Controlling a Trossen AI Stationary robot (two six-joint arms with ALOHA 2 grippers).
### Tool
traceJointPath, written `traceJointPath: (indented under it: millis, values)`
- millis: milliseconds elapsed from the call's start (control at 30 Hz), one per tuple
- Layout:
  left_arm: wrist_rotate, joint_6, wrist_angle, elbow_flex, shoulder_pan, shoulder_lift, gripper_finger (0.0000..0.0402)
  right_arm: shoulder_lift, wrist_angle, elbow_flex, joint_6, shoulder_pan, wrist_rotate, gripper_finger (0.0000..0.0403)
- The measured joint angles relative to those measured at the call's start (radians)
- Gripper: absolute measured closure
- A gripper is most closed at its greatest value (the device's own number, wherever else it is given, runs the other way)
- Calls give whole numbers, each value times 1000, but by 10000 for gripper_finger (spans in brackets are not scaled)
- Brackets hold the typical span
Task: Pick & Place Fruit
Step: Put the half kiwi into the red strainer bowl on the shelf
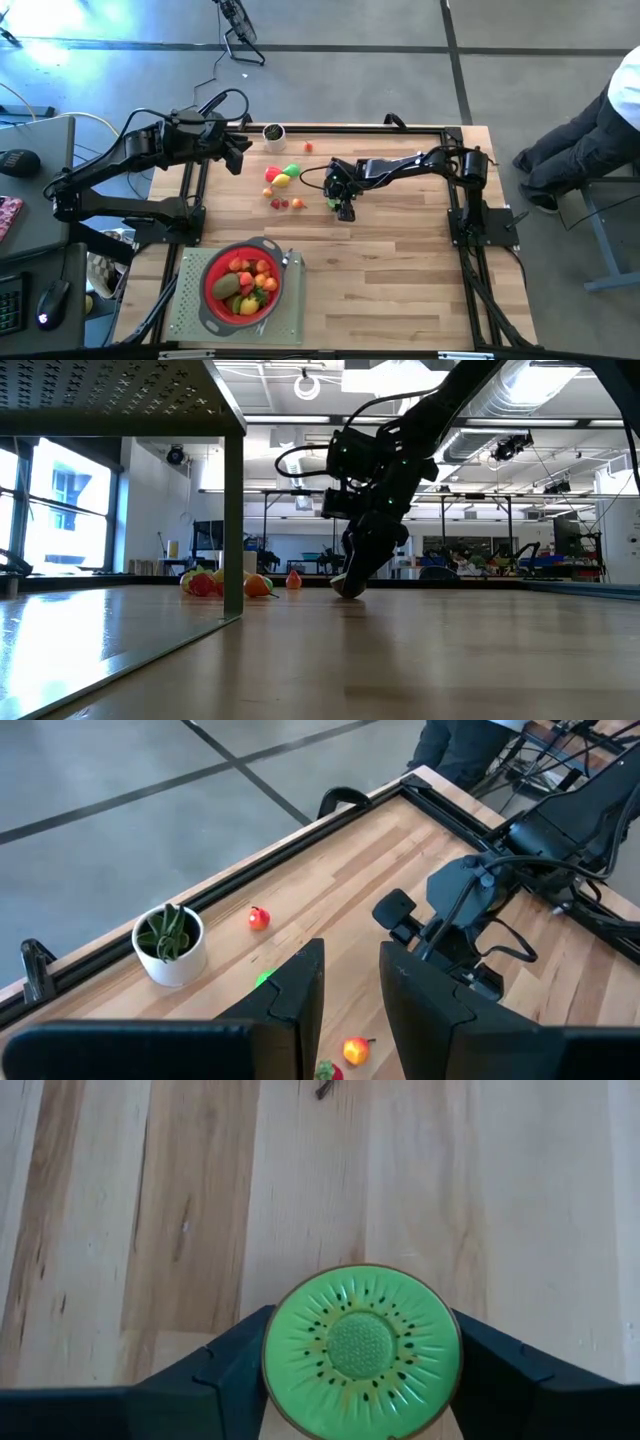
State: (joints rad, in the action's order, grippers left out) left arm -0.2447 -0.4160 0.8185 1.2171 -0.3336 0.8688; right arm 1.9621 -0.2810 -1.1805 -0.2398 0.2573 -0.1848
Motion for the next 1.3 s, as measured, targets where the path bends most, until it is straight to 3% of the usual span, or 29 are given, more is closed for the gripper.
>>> traceJointPath:
  millis: [300,567,733,967,1167,1300]
  values:
    - [0,0,0,0,0,0,305,-27,-8,0,3,0,-1,155]
    - [-17,0,-50,0,0,0,305,-168,-13,0,11,-1,10,170]
    - [-19,-1,-115,-2,0,16,305,-299,29,0,10,-15,121,152]
    - [-19,-14,-194,0,0,38,305,-474,120,-1,8,-29,250,172]
    - [-19,-60,-238,0,0,69,305,-565,236,-1,8,-56,405,153]
    - [-15,-55,-291,0,0,117,305,-597,304,-1,1,-80,464,166]
